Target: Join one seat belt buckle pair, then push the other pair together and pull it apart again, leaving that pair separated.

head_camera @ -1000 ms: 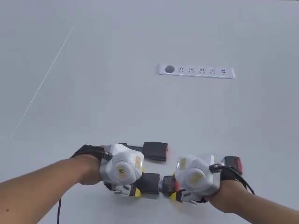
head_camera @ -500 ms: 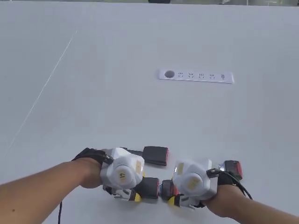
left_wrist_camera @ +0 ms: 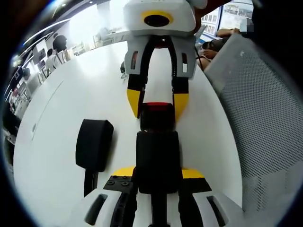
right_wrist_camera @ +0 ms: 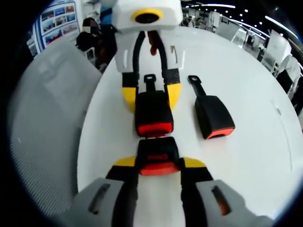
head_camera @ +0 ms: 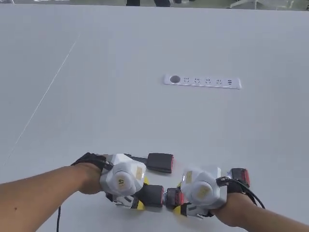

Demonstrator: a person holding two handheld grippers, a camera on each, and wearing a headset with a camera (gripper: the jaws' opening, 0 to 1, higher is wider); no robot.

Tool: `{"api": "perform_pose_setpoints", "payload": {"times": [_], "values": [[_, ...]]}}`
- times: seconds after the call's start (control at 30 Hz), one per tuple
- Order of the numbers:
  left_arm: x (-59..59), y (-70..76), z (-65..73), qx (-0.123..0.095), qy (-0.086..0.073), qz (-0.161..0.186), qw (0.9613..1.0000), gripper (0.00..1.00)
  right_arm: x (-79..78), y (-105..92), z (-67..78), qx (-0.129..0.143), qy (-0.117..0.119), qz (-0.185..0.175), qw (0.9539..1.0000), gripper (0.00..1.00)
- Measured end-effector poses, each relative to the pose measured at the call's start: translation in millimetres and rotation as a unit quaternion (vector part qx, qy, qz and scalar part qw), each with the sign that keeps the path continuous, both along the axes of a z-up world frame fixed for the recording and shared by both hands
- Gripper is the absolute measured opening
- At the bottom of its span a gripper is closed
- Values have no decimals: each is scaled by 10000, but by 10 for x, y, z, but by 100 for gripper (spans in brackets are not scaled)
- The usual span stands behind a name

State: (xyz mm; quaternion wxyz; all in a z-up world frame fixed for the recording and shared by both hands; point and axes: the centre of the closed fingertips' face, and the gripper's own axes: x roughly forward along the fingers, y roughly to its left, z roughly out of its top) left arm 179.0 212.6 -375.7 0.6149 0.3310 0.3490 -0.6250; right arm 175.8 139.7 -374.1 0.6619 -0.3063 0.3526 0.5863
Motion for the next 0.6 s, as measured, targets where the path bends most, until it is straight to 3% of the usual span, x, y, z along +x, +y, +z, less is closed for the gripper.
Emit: {"api": "perform_pose_setpoints", "payload": {"times": [0.03,0.23,0.33,0.6], "values": [[3,-7,-3,-5,2,-17,10000,33,-12,-5,1,10,-90,63,9999,34],[11,-2,-17,-119,-13,-173,9998,33,-44,-32,4,259,-126,-154,9995,34],[10,-15,-13,-175,-18,-216,9996,33,-63,-35,-3,232,-212,-64,9995,34],[-4,-21,1,-235,22,-280,9993,33,-71,-43,-3,363,-133,-177,9991,33]]}}
